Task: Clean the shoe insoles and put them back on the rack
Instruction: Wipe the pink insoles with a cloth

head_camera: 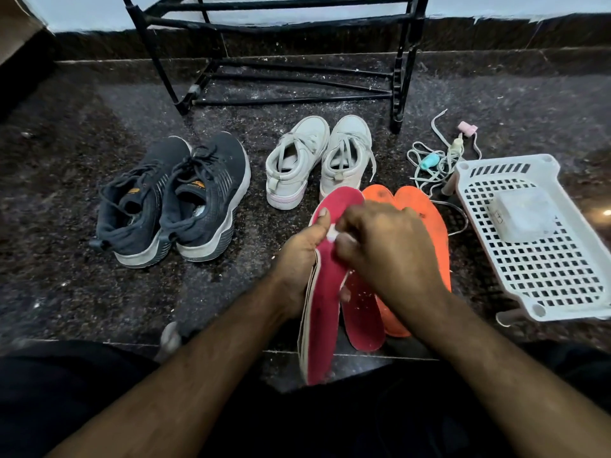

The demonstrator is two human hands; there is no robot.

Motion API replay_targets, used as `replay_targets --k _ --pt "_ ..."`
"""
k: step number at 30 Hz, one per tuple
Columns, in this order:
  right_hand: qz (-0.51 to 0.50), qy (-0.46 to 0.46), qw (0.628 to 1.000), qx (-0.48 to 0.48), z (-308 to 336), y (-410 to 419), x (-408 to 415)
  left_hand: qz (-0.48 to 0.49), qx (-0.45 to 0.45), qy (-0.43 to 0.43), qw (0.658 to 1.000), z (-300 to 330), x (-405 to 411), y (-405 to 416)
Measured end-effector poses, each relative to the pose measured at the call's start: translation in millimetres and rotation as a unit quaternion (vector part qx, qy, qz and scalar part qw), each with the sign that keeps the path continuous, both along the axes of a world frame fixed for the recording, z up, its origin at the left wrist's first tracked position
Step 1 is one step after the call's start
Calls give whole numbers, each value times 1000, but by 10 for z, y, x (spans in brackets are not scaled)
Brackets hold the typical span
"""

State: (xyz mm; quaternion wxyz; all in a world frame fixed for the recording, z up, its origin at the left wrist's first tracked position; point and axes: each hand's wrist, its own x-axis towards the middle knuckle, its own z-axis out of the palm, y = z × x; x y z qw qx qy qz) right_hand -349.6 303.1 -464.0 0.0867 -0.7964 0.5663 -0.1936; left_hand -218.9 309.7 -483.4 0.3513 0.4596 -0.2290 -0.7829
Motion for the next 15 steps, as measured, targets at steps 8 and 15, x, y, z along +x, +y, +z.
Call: replay_targets --k 8,15 --pt "41 5 997 65 -35 98 79 -11 0 -11 1000 -33 23 17" --pt "-58 16 998 -8 27 -259 -188 -44 -34 -20 998 -5 23 31"
